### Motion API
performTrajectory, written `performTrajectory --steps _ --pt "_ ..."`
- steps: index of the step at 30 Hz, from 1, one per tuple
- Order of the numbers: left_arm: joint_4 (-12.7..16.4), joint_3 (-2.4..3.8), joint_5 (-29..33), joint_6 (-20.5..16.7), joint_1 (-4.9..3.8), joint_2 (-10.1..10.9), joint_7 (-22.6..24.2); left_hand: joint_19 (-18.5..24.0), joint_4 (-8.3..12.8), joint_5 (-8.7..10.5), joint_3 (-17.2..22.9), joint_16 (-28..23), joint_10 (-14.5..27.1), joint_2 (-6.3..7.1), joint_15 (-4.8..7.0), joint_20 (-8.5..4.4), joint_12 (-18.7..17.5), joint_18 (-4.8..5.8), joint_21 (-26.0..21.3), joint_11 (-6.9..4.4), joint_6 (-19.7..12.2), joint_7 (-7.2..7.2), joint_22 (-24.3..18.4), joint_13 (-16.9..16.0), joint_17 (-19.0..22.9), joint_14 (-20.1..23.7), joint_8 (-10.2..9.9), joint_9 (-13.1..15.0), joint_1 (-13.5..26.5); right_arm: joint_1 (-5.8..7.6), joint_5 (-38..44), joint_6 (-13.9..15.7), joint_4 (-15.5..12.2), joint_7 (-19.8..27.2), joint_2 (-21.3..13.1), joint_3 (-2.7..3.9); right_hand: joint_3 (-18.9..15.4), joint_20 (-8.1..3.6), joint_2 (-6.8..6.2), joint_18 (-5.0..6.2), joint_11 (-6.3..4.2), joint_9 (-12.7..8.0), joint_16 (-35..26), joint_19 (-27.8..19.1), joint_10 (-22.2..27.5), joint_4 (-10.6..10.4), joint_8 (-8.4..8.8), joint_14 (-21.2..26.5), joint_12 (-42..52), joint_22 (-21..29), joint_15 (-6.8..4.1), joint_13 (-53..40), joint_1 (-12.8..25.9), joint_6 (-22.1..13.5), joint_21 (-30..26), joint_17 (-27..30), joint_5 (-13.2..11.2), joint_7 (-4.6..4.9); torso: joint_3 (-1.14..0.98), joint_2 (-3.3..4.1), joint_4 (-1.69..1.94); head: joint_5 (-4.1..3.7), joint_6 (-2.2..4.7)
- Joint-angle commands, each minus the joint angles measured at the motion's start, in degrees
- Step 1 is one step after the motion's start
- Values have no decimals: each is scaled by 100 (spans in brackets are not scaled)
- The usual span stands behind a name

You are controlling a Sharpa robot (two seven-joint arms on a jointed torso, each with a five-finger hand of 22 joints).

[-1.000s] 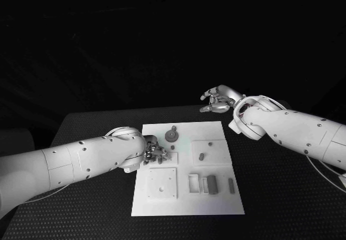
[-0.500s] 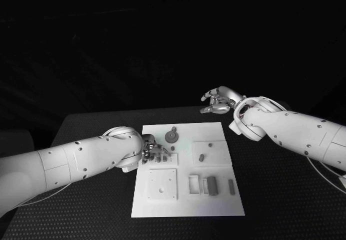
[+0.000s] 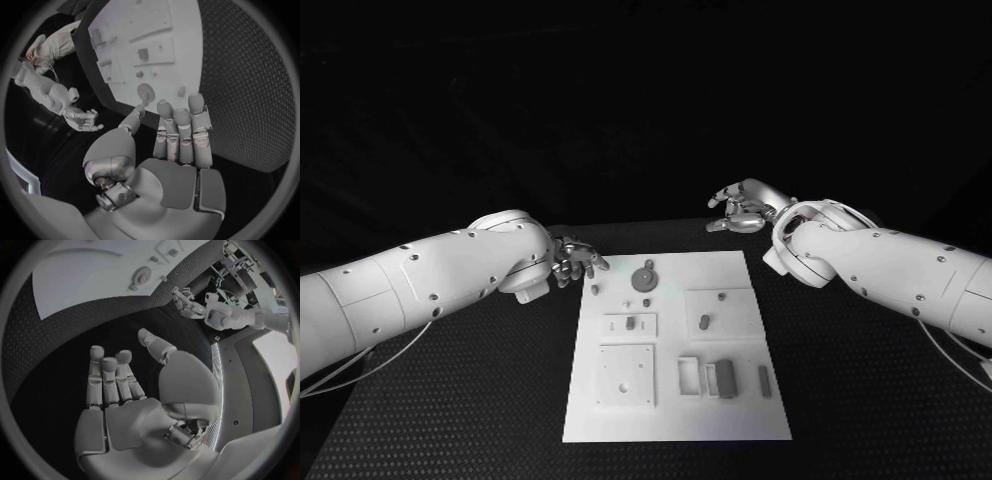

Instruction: Assemble the parts on the task board

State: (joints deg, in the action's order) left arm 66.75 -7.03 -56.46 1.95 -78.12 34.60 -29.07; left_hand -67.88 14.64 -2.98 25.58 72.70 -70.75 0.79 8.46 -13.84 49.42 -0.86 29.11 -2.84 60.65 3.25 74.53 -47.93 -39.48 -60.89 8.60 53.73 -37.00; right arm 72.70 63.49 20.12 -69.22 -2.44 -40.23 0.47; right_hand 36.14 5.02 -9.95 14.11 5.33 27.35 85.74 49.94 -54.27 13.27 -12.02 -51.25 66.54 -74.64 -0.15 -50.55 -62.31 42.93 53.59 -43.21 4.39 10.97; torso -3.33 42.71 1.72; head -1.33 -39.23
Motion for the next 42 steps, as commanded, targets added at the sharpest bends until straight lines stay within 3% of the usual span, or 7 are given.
performTrajectory --steps 1,9,20,29,42 --pt "-244 -9 -51 84 12 -48 84 4 9 12 33 -37 13 24 -27 6 -13 -40 -13 44 -106 79 -5 5 5 -3 -26 -5 -16 -3 9 -53 12 78 16 3 -6 35 19 89 32 -9 30 -12 796 42 -23 37 21 -8 -20 11 -6 36 -21 6 15 100 -5 10 -5 9 25" --pt "-705 -19 -406 275 27 -353 114 12 24 12 55 -39 24 74 -44 21 -21 -44 -33 59 -130 94 -5 19 20 9 -46 -31 -49 -3 19 -53 20 85 45 3 -6 36 20 89 33 -10 31 -13 797 42 -24 38 22 -8 -20 13 -5 36 -22 8 15 101 2 18 -14 22 26" --pt "-1281 -61 -671 437 204 -631 158 26 -4 14 64 -38 46 82 -62 42 -28 -44 -59 73 -148 109 -3 33 35 31 -62 -59 -35 -3 22 -60 -16 86 38 3 -8 38 22 89 34 -13 34 -13 798 41 -26 40 26 -9 -19 17 -3 35 -22 11 15 102 -6 19 -19 -1 28" --pt "-1394 -105 -692 517 287 -755 243 43 -166 18 22 -20 87 327 -86 65 -23 -66 -106 100 -210 136 11 49 57 78 -105 -116 179 -3 22 -57 -33 83 30 3 -8 39 23 89 34 -16 36 -13 799 41 -26 41 28 -10 -18 19 -3 34 -23 13 15 102 -7 16 -17 -19 5" --pt "-1431 -107 -407 576 312 -810 282 36 -234 18 65 0 92 310 -88 69 -5 -81 -117 105 -229 142 24 48 63 84 -118 -135 208 -3 22 -60 -38 82 37 3 -4 40 29 89 34 -20 41 -13 800 49 -29 43 34 -11 -18 25 -14 33 -23 17 16 102 -9 3 -9 -34 -13"
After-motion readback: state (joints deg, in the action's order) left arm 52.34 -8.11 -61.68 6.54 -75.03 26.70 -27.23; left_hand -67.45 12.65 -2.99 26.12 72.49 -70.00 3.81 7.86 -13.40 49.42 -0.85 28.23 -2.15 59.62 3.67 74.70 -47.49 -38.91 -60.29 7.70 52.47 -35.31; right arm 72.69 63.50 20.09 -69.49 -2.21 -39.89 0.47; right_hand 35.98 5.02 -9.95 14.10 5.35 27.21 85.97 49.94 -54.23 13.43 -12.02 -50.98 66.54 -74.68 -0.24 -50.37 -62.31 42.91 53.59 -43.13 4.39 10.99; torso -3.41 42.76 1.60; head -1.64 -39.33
